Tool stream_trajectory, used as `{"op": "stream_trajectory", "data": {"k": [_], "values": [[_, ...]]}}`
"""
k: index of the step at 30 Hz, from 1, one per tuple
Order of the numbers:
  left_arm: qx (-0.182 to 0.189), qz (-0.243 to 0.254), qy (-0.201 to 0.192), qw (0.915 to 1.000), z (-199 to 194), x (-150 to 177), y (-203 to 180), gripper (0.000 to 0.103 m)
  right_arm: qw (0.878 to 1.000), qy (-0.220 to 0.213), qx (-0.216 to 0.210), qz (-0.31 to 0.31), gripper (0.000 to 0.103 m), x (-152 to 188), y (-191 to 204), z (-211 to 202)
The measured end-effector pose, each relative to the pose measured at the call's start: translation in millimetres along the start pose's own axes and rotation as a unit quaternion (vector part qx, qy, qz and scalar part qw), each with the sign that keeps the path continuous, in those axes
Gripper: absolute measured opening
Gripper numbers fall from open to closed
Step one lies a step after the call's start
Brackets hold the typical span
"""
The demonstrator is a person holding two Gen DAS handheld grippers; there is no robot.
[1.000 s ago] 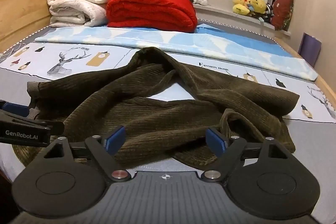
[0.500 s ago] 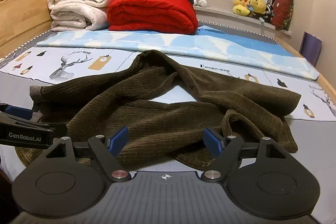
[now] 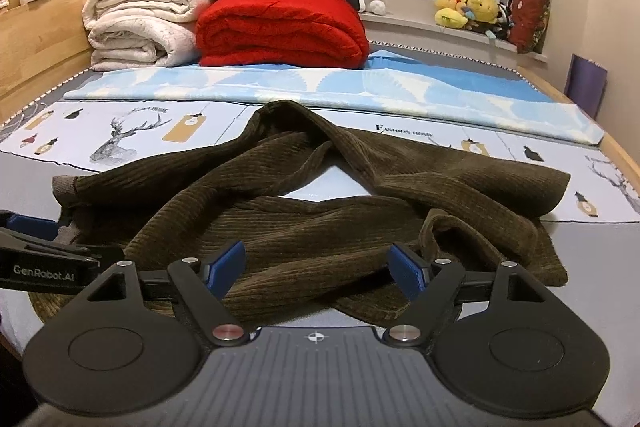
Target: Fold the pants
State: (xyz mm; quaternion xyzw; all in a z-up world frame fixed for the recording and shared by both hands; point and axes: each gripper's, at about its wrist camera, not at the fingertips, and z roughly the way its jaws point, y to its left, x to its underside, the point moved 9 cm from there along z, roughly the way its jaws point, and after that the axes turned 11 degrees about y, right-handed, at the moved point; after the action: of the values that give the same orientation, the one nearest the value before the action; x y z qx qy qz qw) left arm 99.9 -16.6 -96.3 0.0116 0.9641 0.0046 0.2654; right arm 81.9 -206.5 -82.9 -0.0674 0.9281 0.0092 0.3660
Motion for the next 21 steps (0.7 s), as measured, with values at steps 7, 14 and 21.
{"op": "stream_trajectory", "data": {"k": [7,14,21], "values": [[-0.001,0.006,-0.005,1.0,-1,0,1,0.088,1.0,-0.008,0.0,-0.009,0.079,-1,3,-1],[-0.002,0.019,-0.047,0.9987,-16,-15,17,0.029,0.999,-0.042,0.02,0.005,0.036,-22,-24,-14],[0.007,0.021,-0.046,0.9987,-16,-66,105,0.025,0.998,-0.026,0.038,0.036,0.04,-67,-116,-1]]}}
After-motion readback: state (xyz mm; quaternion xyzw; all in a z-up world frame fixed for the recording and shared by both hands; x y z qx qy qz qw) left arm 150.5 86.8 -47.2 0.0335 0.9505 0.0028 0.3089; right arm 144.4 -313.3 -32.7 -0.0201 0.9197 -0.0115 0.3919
